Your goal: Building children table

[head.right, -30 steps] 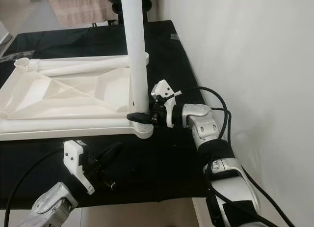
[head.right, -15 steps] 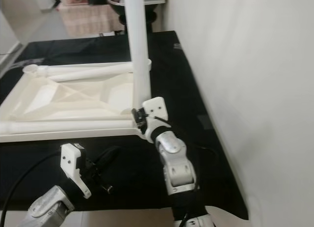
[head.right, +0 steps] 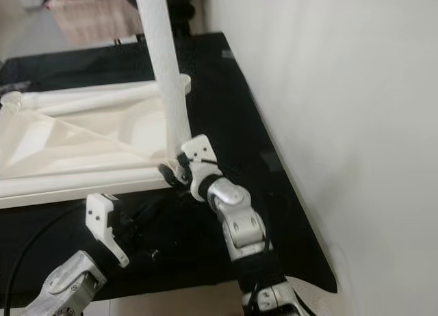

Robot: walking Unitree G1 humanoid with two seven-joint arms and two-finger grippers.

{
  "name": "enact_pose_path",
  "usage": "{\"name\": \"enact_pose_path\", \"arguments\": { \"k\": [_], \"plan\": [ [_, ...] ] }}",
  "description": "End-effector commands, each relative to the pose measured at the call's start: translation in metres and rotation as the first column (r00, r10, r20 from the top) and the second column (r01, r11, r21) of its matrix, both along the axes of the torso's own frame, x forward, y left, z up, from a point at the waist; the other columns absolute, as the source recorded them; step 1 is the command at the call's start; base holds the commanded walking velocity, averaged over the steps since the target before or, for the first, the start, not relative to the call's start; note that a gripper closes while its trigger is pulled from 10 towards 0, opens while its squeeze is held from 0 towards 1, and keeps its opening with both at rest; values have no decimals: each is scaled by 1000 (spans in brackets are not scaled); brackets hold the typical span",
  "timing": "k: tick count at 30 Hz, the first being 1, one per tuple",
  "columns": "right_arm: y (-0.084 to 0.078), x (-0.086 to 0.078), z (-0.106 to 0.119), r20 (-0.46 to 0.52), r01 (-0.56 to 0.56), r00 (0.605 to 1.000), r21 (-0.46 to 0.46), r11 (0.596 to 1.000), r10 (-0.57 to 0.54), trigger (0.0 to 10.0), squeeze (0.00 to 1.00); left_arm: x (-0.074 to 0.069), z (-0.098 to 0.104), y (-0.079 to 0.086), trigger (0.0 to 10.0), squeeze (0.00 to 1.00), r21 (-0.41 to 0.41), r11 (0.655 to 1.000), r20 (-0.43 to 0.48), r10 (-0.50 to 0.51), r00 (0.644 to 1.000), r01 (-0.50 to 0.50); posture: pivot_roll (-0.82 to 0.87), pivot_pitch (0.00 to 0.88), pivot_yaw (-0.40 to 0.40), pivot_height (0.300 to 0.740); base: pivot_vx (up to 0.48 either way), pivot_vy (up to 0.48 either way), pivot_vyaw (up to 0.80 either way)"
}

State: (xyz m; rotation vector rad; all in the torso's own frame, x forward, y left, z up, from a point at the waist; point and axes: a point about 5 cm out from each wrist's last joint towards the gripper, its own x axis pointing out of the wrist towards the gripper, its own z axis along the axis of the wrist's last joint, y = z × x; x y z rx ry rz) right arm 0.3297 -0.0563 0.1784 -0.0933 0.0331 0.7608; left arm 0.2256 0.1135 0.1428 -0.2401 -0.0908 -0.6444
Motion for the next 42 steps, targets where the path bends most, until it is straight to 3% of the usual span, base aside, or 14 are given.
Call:
{"name": "enact_pose_path", "arguments": {
  "k": [1,3,12,13,15,16,22,26,30,31,33,34,36,42],
  "plan": [
    [3,2,19,57,-245,968,28,969,243,10000,0,-2,-5,0,10000,0,16,1000,-15,2,1000,-2,-14,137,29,740,0,0,0],
    [-7,9,27,65,-362,930,2,932,361,10000,0,-2,-5,-1,10000,0,16,1000,-16,-3,1000,3,-13,139,33,740,0,0,0],
    [-21,24,35,4,-483,876,12,875,483,10000,0,-4,-4,-1,10000,0,16,1000,-15,0,1000,0,-2,154,31,740,0,0,0],
    [-22,26,36,-3,-497,868,16,868,497,2588,0,-5,-4,-2,10000,0,16,1000,-15,1,1000,-1,2,158,30,740,0,0,0],
    [-22,27,37,-2,-503,864,22,864,503,2588,0,-5,-4,-2,10000,0,16,1000,-14,2,1000,-1,2,159,30,740,0,0,0],
    [-22,28,37,-2,-501,866,25,865,501,0,0,-5,-4,-2,10000,0,16,1000,-14,2,1000,-2,3,163,29,740,0,0,0],
    [-26,31,36,11,-513,859,26,858,513,0,0,-6,-3,-3,10000,0,14,1000,-13,3,1000,-3,-3,173,29,740,0,0,0],
    [-34,33,35,29,-466,884,10,885,466,0,0,-6,-2,-3,10000,0,12,1000,-12,2,1000,-2,-11,180,26,740,0,0,0],
    [-50,31,28,52,-183,982,31,983,181,0,0,-6,-1,-2,10000,0,10,1000,-10,2,1000,-2,-22,196,16,740,0,0,0],
    [-50,31,28,52,-183,982,31,983,181,0,0,-6,-1,-2,10000,0,10,1000,-10,2,1000,-2,-22,196,16,740,0,0,0],
    [-49,22,11,30,192,980,71,979,-194,0,0,-5,-1,0,10000,0,11,1000,-8,5,1000,-5,-39,200,14,740,0,0,0],
    [-49,22,11,30,192,980,71,979,-194,0,0,-5,-1,0,10000,0,11,1000,-8,5,1000,-5,-39,200,14,740,0,0,0],
    [-24,-12,-15,7,233,972,-1,973,-233,0,0,-4,0,2,10000,0,10,1000,-6,7,1000,-7,-43,206,30,740,0,0,0],
    [-10,-19,-23,16,202,979,-38,979,-202,0,0,-2,-1,2,10000,0,12,1000,-7,6,1000,-6,-46,189,42,740,0,0,0]
  ]
}}
